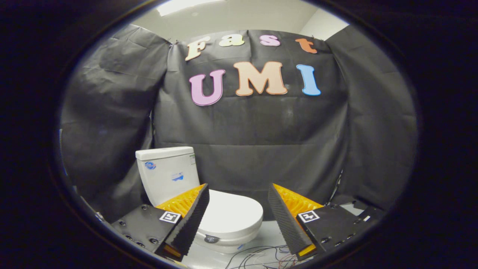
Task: Open the toilet lid.
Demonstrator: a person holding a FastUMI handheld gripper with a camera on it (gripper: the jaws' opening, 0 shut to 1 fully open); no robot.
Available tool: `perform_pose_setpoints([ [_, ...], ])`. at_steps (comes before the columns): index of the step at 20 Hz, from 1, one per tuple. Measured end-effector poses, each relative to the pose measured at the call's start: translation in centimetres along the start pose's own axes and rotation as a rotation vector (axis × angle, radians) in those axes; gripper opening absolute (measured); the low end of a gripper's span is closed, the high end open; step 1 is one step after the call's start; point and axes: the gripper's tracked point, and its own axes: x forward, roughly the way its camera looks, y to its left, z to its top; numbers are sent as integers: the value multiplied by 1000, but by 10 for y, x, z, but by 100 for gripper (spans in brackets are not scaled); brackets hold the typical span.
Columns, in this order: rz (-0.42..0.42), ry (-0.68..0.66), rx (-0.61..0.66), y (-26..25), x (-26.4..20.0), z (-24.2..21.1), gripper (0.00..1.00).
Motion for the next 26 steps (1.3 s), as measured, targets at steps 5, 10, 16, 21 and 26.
perform_pose_setpoints([
  [5, 18, 41, -5, 5, 20, -9, 98],
  [10, 82, 13, -14, 28, 51, -2, 98],
  [16, 87, 3, 55, 65, 80, -3, 97],
  [21, 63, -73, 199, 94, 92, -8, 97],
  [26, -19, -145, 392, 105, 89, -31, 91],
])
